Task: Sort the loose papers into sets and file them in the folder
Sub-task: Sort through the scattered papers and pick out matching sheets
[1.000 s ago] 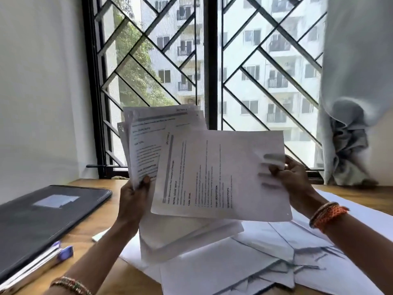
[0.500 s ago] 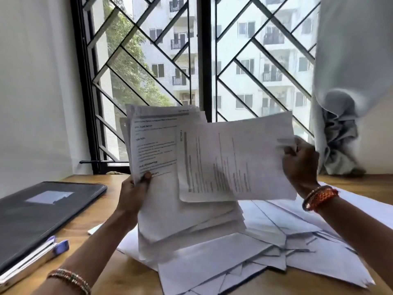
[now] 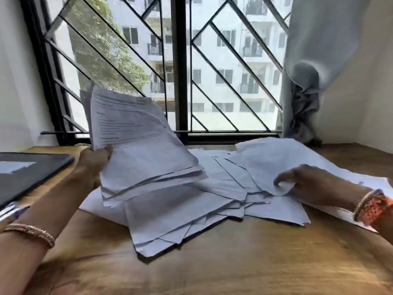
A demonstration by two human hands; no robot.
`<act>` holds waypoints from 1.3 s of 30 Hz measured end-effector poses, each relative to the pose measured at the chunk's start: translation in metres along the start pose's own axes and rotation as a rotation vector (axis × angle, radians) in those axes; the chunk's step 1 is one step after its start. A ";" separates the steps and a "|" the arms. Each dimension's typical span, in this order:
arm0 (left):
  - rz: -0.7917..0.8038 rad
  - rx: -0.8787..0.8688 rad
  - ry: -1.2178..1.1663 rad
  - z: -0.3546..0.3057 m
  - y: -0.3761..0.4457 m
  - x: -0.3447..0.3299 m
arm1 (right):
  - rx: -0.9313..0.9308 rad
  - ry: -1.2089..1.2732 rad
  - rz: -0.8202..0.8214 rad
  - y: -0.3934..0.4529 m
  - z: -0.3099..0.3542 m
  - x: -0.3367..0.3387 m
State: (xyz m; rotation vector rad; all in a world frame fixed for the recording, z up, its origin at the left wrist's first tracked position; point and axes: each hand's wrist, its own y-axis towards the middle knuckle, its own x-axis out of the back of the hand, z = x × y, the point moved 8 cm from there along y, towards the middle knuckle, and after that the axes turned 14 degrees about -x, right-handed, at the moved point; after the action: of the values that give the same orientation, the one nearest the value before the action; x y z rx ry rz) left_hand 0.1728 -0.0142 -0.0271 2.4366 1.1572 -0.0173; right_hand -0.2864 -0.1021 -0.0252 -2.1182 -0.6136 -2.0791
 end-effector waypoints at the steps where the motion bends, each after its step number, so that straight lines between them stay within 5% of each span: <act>1: -0.022 0.022 0.005 0.003 0.004 0.006 | -0.057 0.015 0.212 -0.003 -0.006 -0.010; 4: -0.070 0.065 -0.007 0.017 0.012 0.016 | -0.126 -0.071 0.553 -0.012 0.003 -0.019; 8: -0.144 0.059 0.014 0.020 0.010 0.023 | -0.020 -0.081 0.280 -0.003 0.087 0.006; 13: -0.294 0.060 -0.012 0.030 0.022 0.044 | 0.114 0.013 0.304 0.022 0.194 -0.003; 18: -0.479 -0.041 0.013 0.030 0.031 0.071 | 0.153 -0.007 0.171 0.048 0.226 -0.003; 26: -0.532 -0.268 0.262 -0.023 0.009 0.082 | 0.199 -0.213 -0.194 0.044 0.235 0.018; 32: -0.572 -0.350 0.226 -0.046 -0.005 0.076 | 0.272 0.778 0.383 0.037 0.185 0.111; 36: -0.370 -0.430 0.023 -0.061 -0.004 0.039 | 0.511 1.394 0.336 0.053 0.146 0.154; 39: -0.159 -0.439 -0.066 -0.066 -0.010 0.005 | 0.429 1.597 0.296 0.076 0.138 0.133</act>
State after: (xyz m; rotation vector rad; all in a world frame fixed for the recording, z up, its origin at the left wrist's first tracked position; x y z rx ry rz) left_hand 0.1567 0.0212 0.0281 1.9449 1.1794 0.0974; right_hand -0.1331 -0.0955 0.1123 0.0081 -0.3391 -2.2877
